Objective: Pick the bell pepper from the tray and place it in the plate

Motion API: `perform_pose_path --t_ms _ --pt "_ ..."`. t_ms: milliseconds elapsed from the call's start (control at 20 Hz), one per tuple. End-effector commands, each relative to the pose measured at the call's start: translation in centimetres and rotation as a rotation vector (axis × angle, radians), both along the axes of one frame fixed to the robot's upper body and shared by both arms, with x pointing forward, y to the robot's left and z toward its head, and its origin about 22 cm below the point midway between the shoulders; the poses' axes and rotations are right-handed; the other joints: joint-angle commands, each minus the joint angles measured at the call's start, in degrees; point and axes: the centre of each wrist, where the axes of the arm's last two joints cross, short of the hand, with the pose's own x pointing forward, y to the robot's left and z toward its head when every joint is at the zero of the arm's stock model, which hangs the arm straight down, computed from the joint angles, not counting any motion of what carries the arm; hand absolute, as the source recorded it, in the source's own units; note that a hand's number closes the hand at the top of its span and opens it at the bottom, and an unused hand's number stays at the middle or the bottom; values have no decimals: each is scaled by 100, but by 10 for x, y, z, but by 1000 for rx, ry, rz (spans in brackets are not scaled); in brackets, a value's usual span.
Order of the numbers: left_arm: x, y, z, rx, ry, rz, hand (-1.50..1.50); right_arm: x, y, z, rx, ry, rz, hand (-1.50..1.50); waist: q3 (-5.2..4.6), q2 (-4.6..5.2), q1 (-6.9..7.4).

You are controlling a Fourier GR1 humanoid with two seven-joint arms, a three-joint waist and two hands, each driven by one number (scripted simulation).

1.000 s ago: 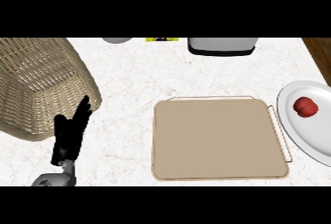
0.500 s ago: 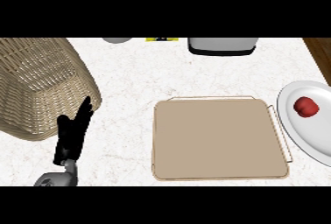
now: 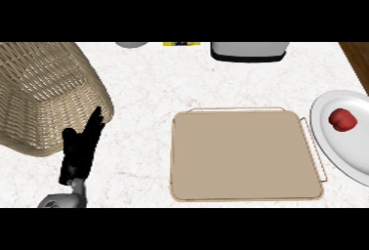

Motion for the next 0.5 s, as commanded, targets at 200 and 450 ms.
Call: perform_pose_path --t_ms 200,450 --pt "-9 7 -1 11 -5 -10 0 -27 -20 16 -6 -2 -88 -150 2 -9 -3" --pt "12 -7 7 4 -3 -9 0 -25 -7 -5 -49 35 -103 -150 13 17 -6"
